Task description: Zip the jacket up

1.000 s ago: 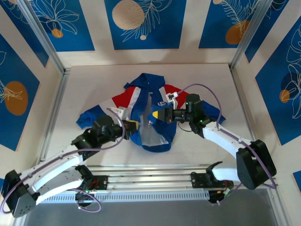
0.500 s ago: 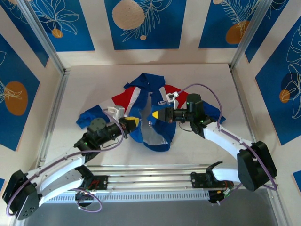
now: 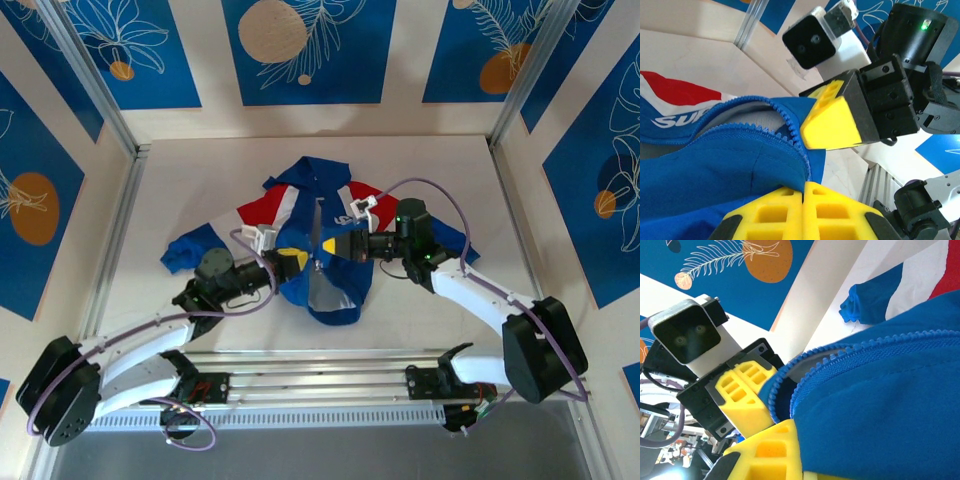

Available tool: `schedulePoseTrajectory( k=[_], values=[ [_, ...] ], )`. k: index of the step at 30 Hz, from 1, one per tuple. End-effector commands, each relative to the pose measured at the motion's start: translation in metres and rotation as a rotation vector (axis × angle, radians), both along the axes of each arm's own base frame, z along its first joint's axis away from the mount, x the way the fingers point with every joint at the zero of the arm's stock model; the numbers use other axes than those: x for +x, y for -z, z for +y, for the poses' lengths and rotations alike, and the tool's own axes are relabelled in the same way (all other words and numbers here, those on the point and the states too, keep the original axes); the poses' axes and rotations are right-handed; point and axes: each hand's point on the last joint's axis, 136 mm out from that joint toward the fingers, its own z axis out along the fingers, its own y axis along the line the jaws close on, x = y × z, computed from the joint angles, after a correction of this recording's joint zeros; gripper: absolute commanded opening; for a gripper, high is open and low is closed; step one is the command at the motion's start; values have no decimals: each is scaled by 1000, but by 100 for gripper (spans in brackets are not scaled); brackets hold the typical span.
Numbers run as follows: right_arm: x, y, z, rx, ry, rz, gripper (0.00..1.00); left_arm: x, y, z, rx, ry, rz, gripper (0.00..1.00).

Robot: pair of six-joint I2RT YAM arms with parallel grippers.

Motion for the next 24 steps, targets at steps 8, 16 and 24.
schedulePoseTrajectory(
  k=[8, 16, 24],
  values=[
    [1, -22, 12, 30, -43, -49, 0, -17, 17, 1, -34, 38, 34, 0],
    [-1, -13, 19, 7, -46, -24, 0, -17, 11, 1, -63, 32, 30, 0],
    [12, 25, 15, -75, 50, 67, 13, -4, 26, 1, -90, -23, 76, 0]
  ],
)
